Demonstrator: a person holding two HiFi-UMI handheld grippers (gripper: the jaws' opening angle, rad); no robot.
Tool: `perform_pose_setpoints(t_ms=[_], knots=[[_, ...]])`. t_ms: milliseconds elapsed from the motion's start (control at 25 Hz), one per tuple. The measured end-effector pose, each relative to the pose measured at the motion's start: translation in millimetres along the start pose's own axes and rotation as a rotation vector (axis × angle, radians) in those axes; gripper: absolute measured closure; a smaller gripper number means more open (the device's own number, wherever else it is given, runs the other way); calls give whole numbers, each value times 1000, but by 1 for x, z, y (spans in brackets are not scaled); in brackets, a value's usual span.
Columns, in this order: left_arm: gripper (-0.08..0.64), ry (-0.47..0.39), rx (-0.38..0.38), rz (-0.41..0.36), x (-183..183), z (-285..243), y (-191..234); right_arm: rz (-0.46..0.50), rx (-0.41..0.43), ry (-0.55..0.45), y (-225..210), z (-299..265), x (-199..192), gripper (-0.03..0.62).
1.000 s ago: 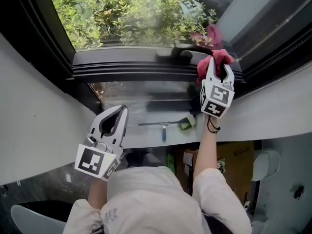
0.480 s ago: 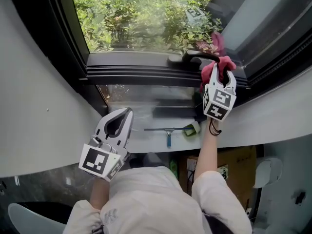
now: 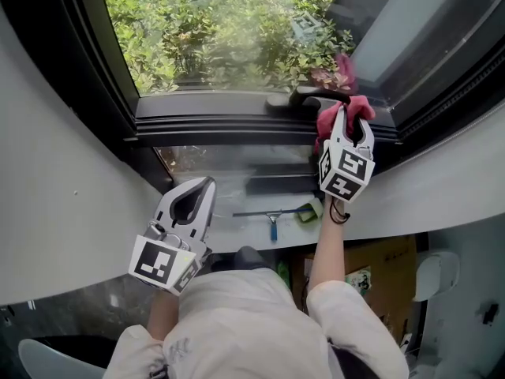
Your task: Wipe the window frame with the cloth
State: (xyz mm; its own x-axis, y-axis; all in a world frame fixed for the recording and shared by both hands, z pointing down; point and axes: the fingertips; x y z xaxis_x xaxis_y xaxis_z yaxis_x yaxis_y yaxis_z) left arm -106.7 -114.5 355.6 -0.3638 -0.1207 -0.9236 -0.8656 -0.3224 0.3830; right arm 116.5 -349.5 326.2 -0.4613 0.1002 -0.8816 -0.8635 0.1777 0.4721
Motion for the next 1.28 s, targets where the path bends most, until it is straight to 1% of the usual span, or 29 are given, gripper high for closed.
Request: perform_pose_setpoints(t_ms=[120, 280, 360, 440, 520, 560, 720, 960, 1280], knots=[[549, -2, -7, 1, 2, -3, 0, -46, -2, -20, 0, 5, -1, 511], [549, -5, -13, 4, 4, -4, 3, -57, 2, -24, 6, 10, 1, 511], [549, -5, -17, 7, 4, -4, 3, -40, 28, -38, 16, 14, 6, 511], [549, -4, -24, 9, 3, -4, 1, 9, 71, -61, 32, 17, 15, 511], [549, -7, -30, 9, 3, -3, -2, 64, 86, -59, 43, 17, 22, 522], [549, -9, -31, 9, 3, -2, -3, 74, 90, -55, 45, 16, 23, 522], [549, -15, -19, 4, 3, 6, -2, 52, 115, -70, 44, 16, 20, 522], [549, -27, -3, 0, 6, 13, -7, 60, 114, -81, 42, 17, 22, 522], [550, -34, -1, -2, 7, 15, -13, 66, 146, -122, 43, 18, 21, 522]])
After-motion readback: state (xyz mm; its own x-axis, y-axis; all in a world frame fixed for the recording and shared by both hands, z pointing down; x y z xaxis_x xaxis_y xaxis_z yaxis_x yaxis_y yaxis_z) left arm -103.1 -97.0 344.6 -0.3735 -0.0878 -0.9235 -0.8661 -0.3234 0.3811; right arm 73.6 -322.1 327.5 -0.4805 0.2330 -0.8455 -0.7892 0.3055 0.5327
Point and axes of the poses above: the fingertips, and each gripper's own axes: z backward along the fingers, y to its left, x out of its top, and after that the axes turned 13 degrees about z, right-handed
